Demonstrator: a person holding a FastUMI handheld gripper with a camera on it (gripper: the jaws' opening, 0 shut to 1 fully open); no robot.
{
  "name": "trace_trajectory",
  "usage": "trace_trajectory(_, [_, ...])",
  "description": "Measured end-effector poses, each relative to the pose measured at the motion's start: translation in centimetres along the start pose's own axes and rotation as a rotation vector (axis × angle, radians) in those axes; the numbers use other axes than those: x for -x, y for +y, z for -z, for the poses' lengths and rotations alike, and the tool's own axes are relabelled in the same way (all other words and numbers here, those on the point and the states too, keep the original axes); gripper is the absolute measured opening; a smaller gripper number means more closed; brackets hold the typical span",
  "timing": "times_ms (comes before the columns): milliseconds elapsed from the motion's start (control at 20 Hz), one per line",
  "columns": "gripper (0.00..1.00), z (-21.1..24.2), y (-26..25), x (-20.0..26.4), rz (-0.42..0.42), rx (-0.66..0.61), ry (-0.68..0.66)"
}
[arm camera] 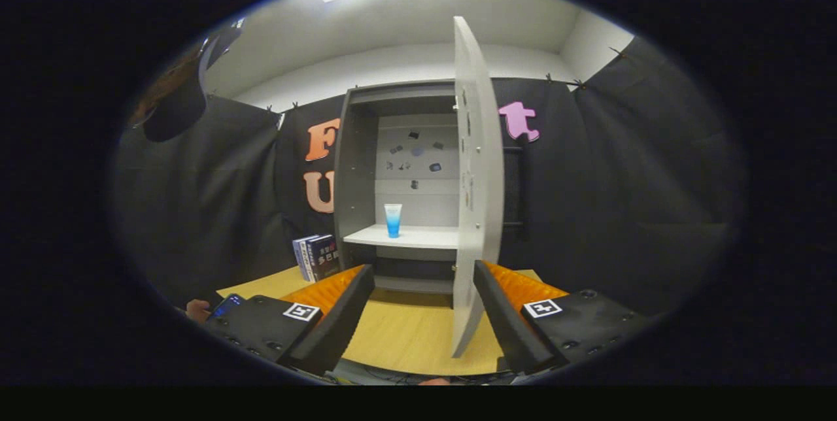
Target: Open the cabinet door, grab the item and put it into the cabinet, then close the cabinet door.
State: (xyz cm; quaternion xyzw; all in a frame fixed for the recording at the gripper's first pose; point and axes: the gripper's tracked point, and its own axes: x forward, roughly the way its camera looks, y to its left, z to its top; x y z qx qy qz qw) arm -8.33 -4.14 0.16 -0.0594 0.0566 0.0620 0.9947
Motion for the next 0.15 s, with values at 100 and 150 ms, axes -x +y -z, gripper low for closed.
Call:
trace_trajectory(100, [0.98, 0.1, -3.8, 1.1, 0.076, -0.011, 0.0])
trace_trajectory(150, [0.98, 0.0, -5.7, 1.3, 0.116, -0.021, -0.001])
